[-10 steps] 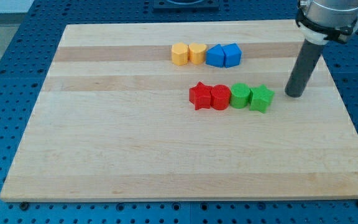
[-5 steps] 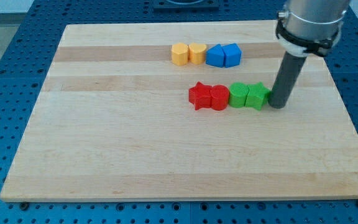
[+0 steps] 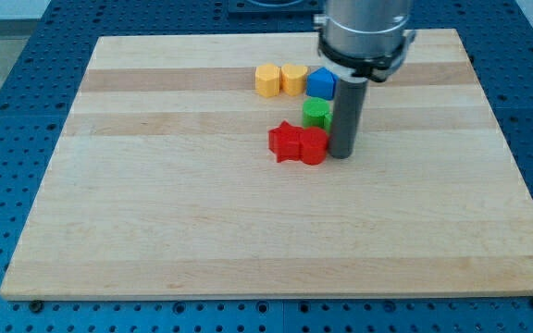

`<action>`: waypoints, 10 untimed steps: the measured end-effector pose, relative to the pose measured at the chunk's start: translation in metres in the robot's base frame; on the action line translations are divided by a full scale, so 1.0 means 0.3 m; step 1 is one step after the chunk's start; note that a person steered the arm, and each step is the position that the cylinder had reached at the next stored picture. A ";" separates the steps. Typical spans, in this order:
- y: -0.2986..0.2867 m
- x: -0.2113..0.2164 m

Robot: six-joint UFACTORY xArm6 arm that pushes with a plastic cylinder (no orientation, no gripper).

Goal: Push the red blocks towards the center left side of the board

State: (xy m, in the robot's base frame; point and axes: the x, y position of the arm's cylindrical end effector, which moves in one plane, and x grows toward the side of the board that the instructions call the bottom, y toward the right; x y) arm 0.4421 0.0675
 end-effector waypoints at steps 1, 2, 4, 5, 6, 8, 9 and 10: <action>-0.103 0.000; -0.202 0.000; -0.299 0.019; -0.398 0.019; -0.506 0.019; -0.747 0.019; -0.815 0.019; -0.815 0.020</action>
State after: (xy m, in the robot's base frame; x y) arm 0.4479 -0.1770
